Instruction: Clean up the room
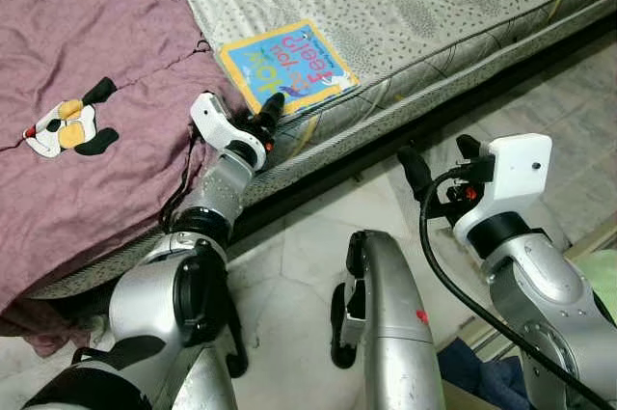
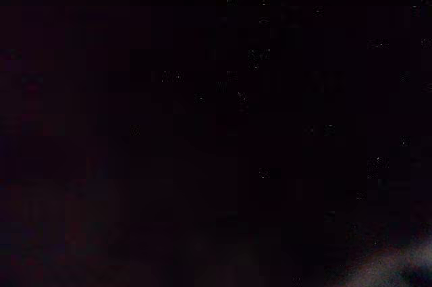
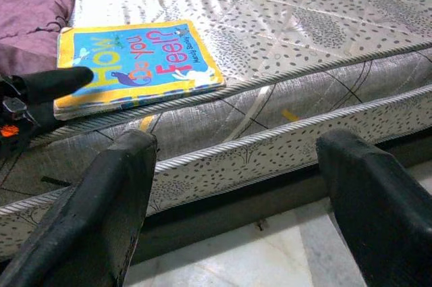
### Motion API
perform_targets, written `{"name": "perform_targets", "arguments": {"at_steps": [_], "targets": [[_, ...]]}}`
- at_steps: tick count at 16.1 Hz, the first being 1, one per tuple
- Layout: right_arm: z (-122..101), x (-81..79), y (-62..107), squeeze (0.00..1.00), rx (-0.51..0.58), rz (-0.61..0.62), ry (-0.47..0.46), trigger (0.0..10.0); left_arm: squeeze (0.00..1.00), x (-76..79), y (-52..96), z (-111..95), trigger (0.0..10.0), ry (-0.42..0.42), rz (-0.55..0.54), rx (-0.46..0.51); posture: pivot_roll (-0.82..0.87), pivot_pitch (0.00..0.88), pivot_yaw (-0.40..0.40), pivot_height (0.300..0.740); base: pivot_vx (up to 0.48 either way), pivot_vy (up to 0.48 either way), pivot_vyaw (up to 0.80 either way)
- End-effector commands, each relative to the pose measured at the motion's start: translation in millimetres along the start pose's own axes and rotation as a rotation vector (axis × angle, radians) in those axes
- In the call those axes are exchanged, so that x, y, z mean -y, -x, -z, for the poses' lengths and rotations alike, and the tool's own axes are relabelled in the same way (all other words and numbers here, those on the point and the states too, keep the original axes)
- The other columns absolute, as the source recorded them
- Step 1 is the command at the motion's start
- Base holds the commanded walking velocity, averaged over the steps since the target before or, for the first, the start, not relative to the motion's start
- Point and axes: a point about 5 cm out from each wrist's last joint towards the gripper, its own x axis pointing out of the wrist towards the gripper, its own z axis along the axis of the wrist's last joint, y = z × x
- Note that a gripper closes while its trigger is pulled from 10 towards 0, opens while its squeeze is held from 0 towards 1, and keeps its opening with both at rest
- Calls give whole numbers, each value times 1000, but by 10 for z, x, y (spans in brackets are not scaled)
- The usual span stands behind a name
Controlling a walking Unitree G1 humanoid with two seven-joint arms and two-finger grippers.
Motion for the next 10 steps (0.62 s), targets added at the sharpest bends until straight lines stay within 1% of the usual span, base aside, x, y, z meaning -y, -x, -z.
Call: {"name": "perform_targets", "arguments": {"at_steps": [1, 3, 5, 8, 9, 10], "targets": [[26, 33, 19, 0, -8, 17, 10, 10000, 0, -35, 17, 65, 0, 9, -7, -24, -218, 345, -55, 529, 0, 0, 0], [24, 38, 13, 0, -5, 19, 11, 10000, 0, -45, 18, 40, 0, 12, -9, -18, -219, 345, -55, 529, 0, 0, 0], [27, 2, 14, 0, -4, -18, -17, 10000, 0, -43, 16, 29, 0, 14, -5, -13, -219, 343, -57, 529, 0, 0, 0], [104, -212, 61, 0, -62, -222, -128, 10000, 0, -52, 20, 14, 0, 16, -1, -6, -216, 338, -61, 529, 0, 0, 0], [130, -250, 78, 0, -82, -267, -159, 10000, 0, -61, 24, 4, 0, 16, -2, -4, -218, 338, -59, 529, 0, 0, 0], [138, -248, 86, 0, -85, -275, -160, 10000, 0, -64, 25, -1, 0, 14, -1, -3, -217, 336, -59, 529, 0, 0, 0]]}}
